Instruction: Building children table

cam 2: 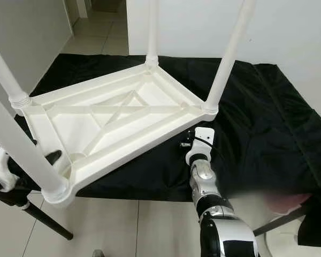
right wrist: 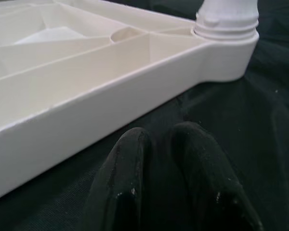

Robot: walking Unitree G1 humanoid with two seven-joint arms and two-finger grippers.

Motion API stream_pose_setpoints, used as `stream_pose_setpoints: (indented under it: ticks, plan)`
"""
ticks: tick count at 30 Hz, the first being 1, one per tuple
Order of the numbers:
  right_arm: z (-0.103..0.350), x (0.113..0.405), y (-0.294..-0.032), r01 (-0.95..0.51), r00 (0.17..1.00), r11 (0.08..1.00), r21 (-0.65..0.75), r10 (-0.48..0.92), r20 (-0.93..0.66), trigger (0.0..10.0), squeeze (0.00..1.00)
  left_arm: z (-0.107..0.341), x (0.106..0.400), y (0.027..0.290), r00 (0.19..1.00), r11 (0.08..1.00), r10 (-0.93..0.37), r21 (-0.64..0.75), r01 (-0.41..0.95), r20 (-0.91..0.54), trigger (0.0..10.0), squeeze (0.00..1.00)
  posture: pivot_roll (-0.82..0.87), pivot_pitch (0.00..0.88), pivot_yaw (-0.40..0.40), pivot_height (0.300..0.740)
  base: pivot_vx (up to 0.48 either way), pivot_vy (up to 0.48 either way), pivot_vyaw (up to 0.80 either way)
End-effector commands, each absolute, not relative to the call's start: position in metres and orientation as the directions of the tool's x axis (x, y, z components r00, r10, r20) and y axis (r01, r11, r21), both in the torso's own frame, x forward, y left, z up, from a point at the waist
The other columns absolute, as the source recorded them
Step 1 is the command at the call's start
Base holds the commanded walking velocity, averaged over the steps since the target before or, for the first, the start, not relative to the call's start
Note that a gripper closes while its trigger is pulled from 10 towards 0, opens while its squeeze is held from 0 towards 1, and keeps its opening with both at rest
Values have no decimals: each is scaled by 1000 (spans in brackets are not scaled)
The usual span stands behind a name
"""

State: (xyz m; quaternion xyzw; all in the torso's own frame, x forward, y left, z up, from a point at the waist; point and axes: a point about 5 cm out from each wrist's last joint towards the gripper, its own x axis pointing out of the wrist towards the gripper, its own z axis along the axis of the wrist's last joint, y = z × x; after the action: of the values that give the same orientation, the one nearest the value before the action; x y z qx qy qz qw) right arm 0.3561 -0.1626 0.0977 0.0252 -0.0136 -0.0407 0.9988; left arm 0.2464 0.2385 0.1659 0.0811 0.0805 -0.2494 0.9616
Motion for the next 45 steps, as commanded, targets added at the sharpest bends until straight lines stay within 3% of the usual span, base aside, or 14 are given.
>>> stream_pose_setpoints:
  ticks: [1,7,10,15,24,37,45]
  plan:
    - [95,358,-162,74,997,996,53,-74,-9,10000,0,159,240,222,789,795,-577,78,602,-211,10000,0,82,78,-4,740,0,0,0]
    - [100,363,-162,58,998,997,49,-57,-21,10000,0,153,238,207,756,765,-619,52,641,-214,10000,0,83,74,-3,740,0,0,0]
    - [113,374,-161,28,999,999,37,-27,-31,10000,0,148,232,165,663,674,-725,4,739,-186,10000,0,87,71,-4,740,0,0,0]
    - [125,382,-151,-49,998,999,20,49,-34,10000,0,147,229,136,615,625,-775,-27,780,-147,10000,0,84,69,-3,740,0,0,0]
    - [141,393,-140,-143,988,987,67,146,-52,10000,0,157,234,112,615,617,-785,-18,787,-72,10000,0,96,61,-14,740,0,0,0]
    - [145,388,-155,-31,997,998,55,27,71,10000,0,163,237,104,650,650,-760,-29,759,-23,10000,0,93,66,-22,740,0,0,0]
    - [132,379,-166,67,995,993,101,-74,71,10000,0,163,243,113,669,670,-742,-18,742,-36,10000,0,77,68,-8,740,0,0,0]
